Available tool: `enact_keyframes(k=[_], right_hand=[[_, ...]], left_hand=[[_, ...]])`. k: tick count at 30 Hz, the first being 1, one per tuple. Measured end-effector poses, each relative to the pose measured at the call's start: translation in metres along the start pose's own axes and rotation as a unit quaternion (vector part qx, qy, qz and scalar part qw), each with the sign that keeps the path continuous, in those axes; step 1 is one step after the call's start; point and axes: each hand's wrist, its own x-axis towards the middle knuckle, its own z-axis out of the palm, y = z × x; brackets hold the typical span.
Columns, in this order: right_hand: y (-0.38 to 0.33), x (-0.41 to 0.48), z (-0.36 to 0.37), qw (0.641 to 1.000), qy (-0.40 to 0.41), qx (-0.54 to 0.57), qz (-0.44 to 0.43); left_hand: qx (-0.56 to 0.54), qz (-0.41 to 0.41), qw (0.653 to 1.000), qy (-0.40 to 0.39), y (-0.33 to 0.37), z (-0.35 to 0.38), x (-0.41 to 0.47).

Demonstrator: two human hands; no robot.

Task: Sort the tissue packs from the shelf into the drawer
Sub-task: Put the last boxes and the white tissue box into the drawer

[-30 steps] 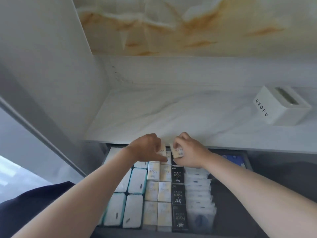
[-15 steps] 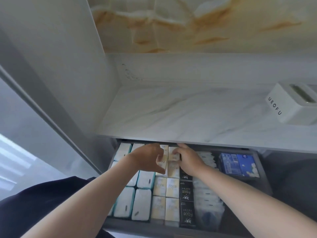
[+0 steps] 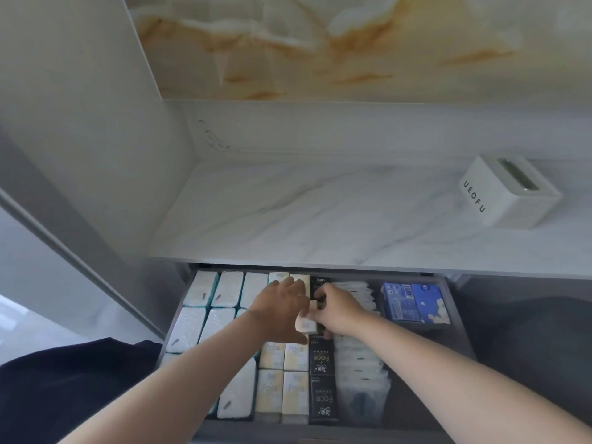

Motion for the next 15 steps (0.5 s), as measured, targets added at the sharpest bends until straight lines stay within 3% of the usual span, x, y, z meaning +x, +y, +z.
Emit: enact_keyframes(k=[4,8,12,15], right_hand=[[-0.001,0.004,0.011,0.993,0.079,-0.077,-0.044],[-0.006,0.007,0.018,0.997,0.060,-0.031,-0.048],[-0.009,0.009,0.013,0.993,0.098,-0.010,-0.060],[-0.011,0.008,0.009,0.997,0.044,-0.021,-0.056]], left_hand=[[0.008,0.003,1.000,0.006,-0.008,0.006,-0.007],[-0.024,-0.035,0.999,-0.002,-0.017,0.009,-0.013],[-0.024,-0.036,0.999,-0.018,-0.021,0.009,-0.012],[0.001,-0.041,0.998,-0.052,-0.020,0.003,-0.007]])
